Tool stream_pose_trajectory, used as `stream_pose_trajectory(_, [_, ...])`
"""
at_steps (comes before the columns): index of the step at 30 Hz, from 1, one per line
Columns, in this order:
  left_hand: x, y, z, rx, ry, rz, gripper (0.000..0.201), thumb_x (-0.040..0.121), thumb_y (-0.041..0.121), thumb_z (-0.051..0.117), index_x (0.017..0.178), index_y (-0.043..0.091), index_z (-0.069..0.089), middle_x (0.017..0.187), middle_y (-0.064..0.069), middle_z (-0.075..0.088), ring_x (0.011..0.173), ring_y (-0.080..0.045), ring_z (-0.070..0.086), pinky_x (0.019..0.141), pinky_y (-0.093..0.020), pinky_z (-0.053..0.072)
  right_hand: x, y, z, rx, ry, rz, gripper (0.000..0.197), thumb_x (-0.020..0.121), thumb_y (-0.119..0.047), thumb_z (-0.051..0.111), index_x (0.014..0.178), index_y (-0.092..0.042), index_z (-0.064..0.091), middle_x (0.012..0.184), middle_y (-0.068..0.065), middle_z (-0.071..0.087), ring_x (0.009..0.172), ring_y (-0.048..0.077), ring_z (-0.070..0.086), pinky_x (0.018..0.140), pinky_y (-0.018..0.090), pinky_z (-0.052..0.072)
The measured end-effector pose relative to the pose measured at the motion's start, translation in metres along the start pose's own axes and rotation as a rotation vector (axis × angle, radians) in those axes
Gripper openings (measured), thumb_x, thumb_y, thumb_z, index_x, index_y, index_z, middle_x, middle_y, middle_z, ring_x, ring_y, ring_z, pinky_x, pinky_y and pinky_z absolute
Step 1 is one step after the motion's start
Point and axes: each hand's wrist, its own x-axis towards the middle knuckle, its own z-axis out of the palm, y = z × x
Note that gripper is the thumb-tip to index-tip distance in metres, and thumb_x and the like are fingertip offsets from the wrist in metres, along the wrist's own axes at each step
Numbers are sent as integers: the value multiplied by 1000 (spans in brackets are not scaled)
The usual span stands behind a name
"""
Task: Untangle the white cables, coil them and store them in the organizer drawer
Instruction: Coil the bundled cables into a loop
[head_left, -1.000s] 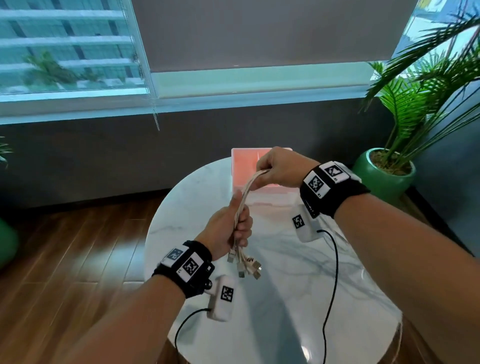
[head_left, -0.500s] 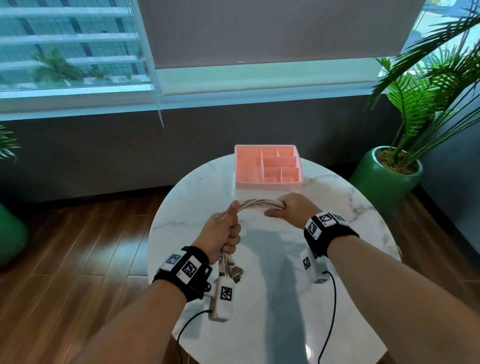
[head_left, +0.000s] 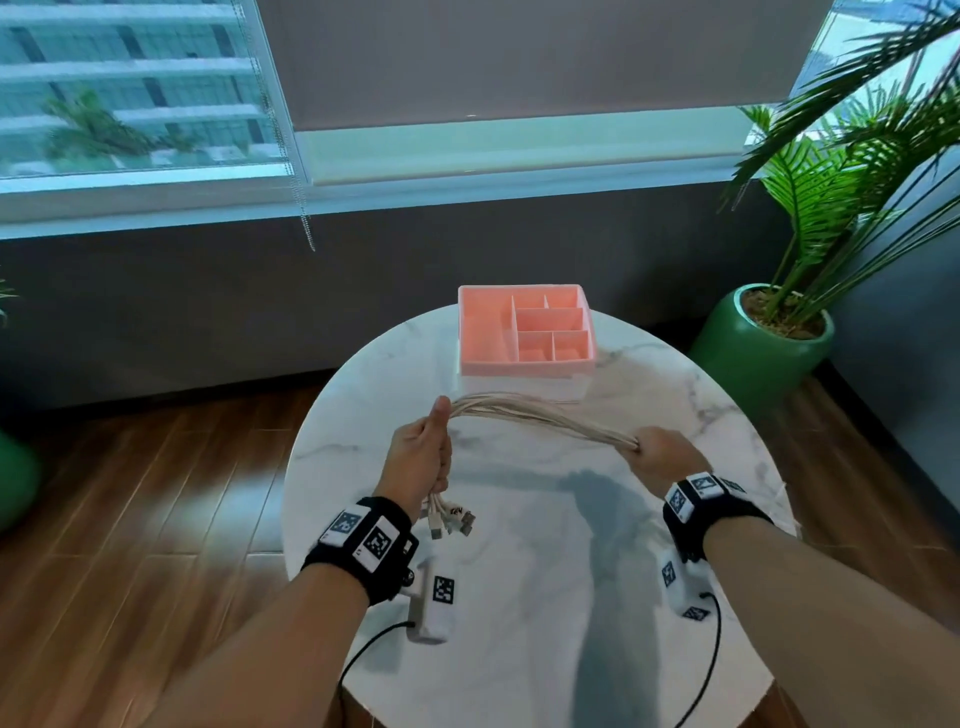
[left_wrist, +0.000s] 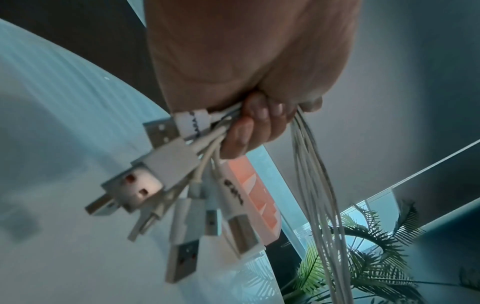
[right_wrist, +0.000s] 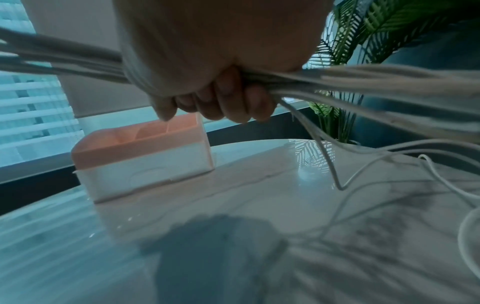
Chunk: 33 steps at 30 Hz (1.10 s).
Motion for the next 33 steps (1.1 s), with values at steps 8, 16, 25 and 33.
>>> stream_pose_trajectory(8, [13, -9, 25, 41, 245, 127, 66, 90, 70, 53, 67, 11, 36, 65, -8, 25, 51, -17, 22, 51, -30, 24, 0, -26, 3, -31, -184, 47, 34, 84, -50, 67, 72, -21, 54, 70, -3, 59, 73, 27, 63, 60, 28, 42])
stream_pose_trajectory(16, [17, -17, 38, 109, 267, 184, 61, 94, 62, 54, 61, 15, 34, 57, -3, 29, 52, -17, 30, 53, -28, 29, -3, -133, 9, 224, -29, -415, 80, 81, -42, 75, 147, -23, 34, 146, 2, 42, 131, 23, 43, 109, 44, 40])
stream_pose_trajectory(25, [17, -28, 12, 146, 173, 178, 58, 94, 55, 62, 68, 5, 49, 58, -2, 36, 52, -18, 32, 53, -36, 31, 10, -165, 0, 231, -118, -488, 32, 99, -45, 51, 80, -19, 47, 69, -3, 56, 64, 22, 56, 60, 37, 42])
stream_pose_trajectory(33, [23, -39, -5, 468, 125, 197, 44, 99, 41, 62, 66, 15, 49, 56, 3, 45, 52, -18, 40, 54, -34, 36, 12, -165, -1, 194, -84, -472, 32, 97, -42, 55, 76, -18, 51, 70, 0, 58, 66, 23, 56, 61, 35, 42])
